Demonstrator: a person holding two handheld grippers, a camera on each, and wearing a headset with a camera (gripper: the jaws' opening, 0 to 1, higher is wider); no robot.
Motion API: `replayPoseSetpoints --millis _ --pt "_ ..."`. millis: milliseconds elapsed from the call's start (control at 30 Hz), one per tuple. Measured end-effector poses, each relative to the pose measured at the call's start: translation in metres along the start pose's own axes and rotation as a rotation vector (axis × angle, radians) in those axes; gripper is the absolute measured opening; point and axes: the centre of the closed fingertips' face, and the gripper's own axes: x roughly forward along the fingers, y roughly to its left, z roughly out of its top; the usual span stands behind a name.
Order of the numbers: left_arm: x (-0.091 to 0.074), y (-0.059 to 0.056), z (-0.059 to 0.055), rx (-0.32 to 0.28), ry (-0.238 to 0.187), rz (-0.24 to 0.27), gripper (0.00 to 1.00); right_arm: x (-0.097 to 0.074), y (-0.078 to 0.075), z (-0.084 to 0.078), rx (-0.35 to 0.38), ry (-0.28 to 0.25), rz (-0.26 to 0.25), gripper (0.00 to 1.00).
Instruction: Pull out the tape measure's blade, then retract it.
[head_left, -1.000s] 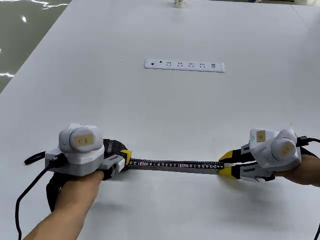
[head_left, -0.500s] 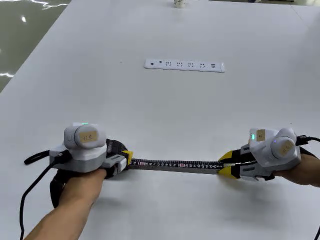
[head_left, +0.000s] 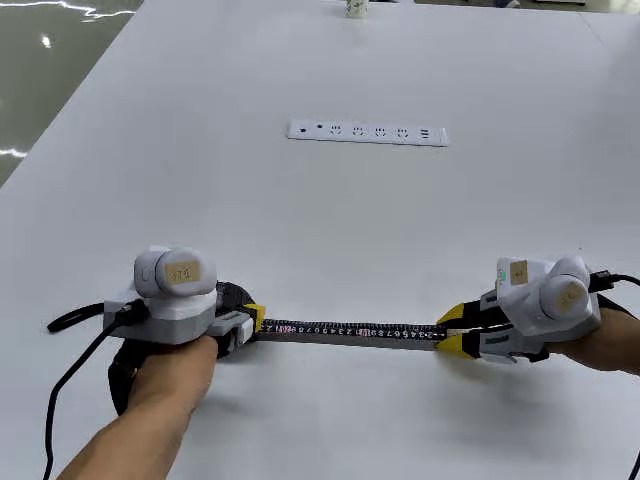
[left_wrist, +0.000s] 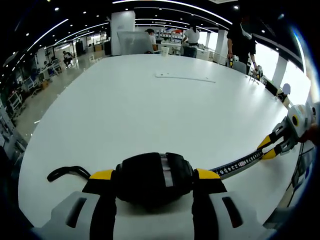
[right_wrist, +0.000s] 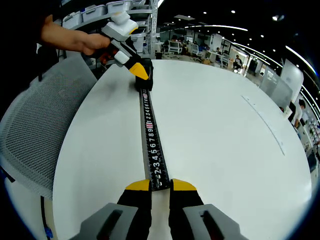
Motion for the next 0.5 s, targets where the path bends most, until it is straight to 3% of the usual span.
replayPoseSetpoints --millis 500 --pt "-0.0021 0.0005 0.0011 0.02 -0.011 -0.01 0.53 -0.0002 -0.0002 -0.0005 -0.003 0.01 -0.003 0.08"
